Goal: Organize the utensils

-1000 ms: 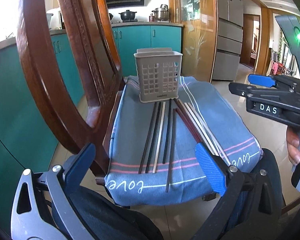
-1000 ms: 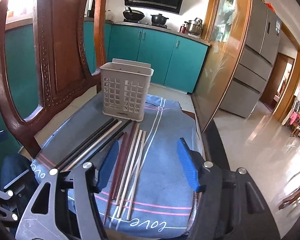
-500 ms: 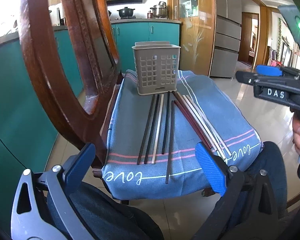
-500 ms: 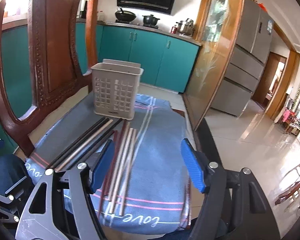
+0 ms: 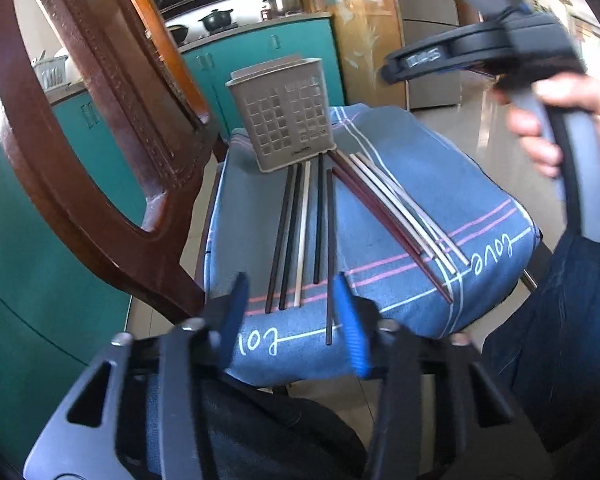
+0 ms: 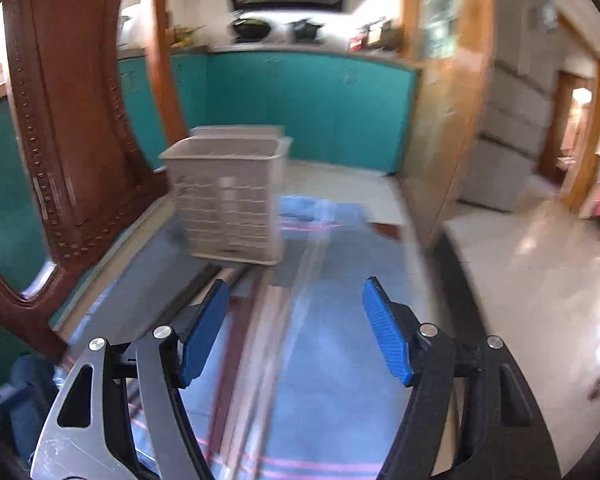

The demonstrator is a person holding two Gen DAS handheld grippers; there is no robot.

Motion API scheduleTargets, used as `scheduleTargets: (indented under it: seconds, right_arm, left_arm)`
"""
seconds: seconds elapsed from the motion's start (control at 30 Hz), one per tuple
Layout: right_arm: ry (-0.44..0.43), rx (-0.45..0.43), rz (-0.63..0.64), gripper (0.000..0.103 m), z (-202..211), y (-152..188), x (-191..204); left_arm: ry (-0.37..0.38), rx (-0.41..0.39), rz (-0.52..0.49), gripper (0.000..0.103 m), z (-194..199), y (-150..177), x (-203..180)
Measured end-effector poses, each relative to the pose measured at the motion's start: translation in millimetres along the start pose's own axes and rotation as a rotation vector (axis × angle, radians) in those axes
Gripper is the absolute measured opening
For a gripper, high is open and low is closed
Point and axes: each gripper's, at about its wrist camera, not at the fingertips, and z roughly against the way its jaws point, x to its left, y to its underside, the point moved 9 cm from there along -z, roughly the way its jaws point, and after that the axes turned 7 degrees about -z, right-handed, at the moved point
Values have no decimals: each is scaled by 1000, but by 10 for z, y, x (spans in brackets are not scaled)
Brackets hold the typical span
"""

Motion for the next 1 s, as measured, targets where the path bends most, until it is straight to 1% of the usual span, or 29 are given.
scheduleTargets:
  seconds: [0.07, 0.13, 0.17, 0.23, 0.3, 0.33, 0.37, 0.4, 0.43, 0.5, 0.53, 0.57, 0.6, 0.67, 0.7, 0.77, 0.83, 0.87, 0.93, 0.97, 1.0]
  right_arm:
    - [-67, 59, 55, 64, -239, -14, 148]
    - [-100, 71, 106, 64, -403, -30, 239]
    - [-125, 81, 127, 64, -487, -28, 278]
    - [-150, 95, 142, 60, -597, -6, 298]
    - [-147, 89, 146, 57, -639, 31, 226]
    - [-152, 80, 145, 56, -628, 59, 175]
    - [-144, 76, 149, 53, -633, 88, 126]
    - [-115, 79, 161, 50, -638, 118, 31]
    - [-92, 76, 162, 50, -639, 108, -66]
    - [-51, 61, 126, 50, -645, 46, -290]
    - [-47, 53, 102, 50, -661, 19, -398]
    - [-53, 48, 61, 50, -699, 13, -552]
    - [-48, 58, 32, 50, -753, 31, -667]
    - [-24, 100, -32, 50, -897, 111, -936]
    - [-17, 114, -48, 50, -939, 137, -1021]
    - [-9, 129, -75, 50, -982, 188, -1164]
    - [-15, 128, -99, 50, -997, 210, -1243]
    - [-21, 126, -112, 50, -996, 208, -1266]
    - [-29, 120, -120, 50, -1002, 176, -1261]
    - [-28, 119, -113, 50, -1017, 155, -1228]
    - [-29, 120, -111, 50, -1024, 144, -1190]
  left_arm:
    - [-15, 14, 37, 39, 16, -3, 22]
    - [-40, 23, 66, 39, 14, -3, 53]
    - [-59, 24, 76, 41, 39, 1, 59]
    - [-103, 17, 53, 43, 50, -38, 46]
    - [-148, 15, 13, 43, 11, -129, 52]
    - [-164, 10, -3, 39, -34, -217, 60]
    - [-180, -2, -8, 29, -95, -357, 92]
    - [-176, -10, 9, 25, -172, -509, 131]
    - [-159, -18, 34, 23, -235, -635, 165]
    - [-89, -72, 116, 22, -408, -1059, 232]
    - [-65, -94, 128, 21, -470, -1223, 229]
    - [-40, -126, 130, 20, -570, -1460, 214]
    - [-32, -155, 120, 19, -653, -1658, 199]
    - [-24, -202, 94, 19, -807, -2004, 155]
    - [-19, -215, 76, 19, -884, -2127, 132]
    - [-13, -231, 55, 15, -1025, -2215, 111]
    - [16, -227, 74, 14, -1145, -2120, 103]
    - [35, -194, 105, 14, -1265, -1979, 121]
    - [64, -116, 133, 13, -1446, -1833, 113]
    - [94, -85, 146, 13, -1556, -1807, 81]
    - [111, -73, 150, 13, -1606, -1810, 61]
